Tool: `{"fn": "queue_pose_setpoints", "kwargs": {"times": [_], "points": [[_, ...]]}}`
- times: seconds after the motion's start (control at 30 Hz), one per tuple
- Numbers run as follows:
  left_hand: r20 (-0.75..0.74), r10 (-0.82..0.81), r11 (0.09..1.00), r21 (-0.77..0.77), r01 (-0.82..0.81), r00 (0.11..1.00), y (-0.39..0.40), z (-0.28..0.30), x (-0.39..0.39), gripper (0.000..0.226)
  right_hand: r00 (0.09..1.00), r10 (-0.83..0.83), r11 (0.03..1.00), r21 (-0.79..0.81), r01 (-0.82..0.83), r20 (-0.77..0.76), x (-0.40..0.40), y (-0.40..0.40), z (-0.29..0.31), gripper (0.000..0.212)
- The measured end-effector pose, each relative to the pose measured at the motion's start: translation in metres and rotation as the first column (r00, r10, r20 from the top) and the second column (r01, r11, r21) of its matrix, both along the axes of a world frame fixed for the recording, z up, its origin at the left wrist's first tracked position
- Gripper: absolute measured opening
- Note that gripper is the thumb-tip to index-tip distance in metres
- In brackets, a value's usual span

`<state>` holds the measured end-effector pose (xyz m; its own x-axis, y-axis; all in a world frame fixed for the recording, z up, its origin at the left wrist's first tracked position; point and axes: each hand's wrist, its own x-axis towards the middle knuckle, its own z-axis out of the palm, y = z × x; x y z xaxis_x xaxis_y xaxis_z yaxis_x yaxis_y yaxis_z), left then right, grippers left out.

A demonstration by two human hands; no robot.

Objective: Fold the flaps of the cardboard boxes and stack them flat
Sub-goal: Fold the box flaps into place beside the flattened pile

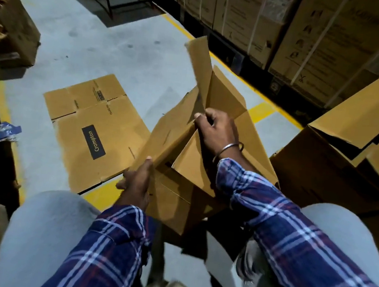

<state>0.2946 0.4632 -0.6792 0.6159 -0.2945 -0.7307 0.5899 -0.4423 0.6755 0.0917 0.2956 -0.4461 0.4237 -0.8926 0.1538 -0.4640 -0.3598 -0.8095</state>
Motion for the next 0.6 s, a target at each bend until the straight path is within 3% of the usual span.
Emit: {"fn": "queue_pose_setpoints", "kwargs": {"times": [0.07, 0.17, 0.23, 0.3, 0.43, 0.53, 0.6], "points": [[-0.139, 0.021, 0.996, -0.08, -0.032, 0.99, 0.002, 0.015, -0.007, 0.116, 0.995, 0.056, 0.998, -0.015, -0.055, 0.078, -0.008, -0.008, 0.01, 0.04], [-0.267, 0.0, 0.986, -0.159, -0.044, 0.964, 0.001, 0.124, -0.063, 0.055, 0.979, 0.165, 0.985, -0.068, -0.158, 0.119, -0.024, -0.01, 0.022, 0.043], [-0.299, 0.092, 0.974, -0.171, -0.149, 0.95, -0.004, 0.14, -0.078, 0.032, 0.959, 0.246, 0.967, -0.102, -0.233, 0.141, -0.038, -0.003, 0.028, 0.038], [-0.325, 0.207, 0.938, -0.204, -0.282, 0.923, -0.004, 0.143, -0.082, 0.029, 0.927, 0.328, 0.943, -0.129, -0.308, 0.182, -0.048, 0.004, 0.031, 0.036], [-0.395, 0.445, 0.772, -0.286, -0.568, 0.804, -0.015, 0.145, -0.061, 0.051, 0.866, 0.455, 0.887, -0.198, -0.418, 0.206, -0.053, 0.01, 0.044, 0.028], [-0.388, 0.434, 0.739, -0.363, -0.568, 0.813, -0.022, 0.172, -0.045, 0.044, 0.846, 0.495, 0.861, -0.245, -0.446, 0.201, -0.062, 0.003, 0.06, 0.016], [-0.305, 0.401, 0.771, -0.397, -0.498, 0.864, -0.027, 0.193, -0.035, 0.037, 0.878, 0.457, 0.869, -0.279, -0.408, 0.14, -0.073, -0.004, 0.069, 0.019]]}}
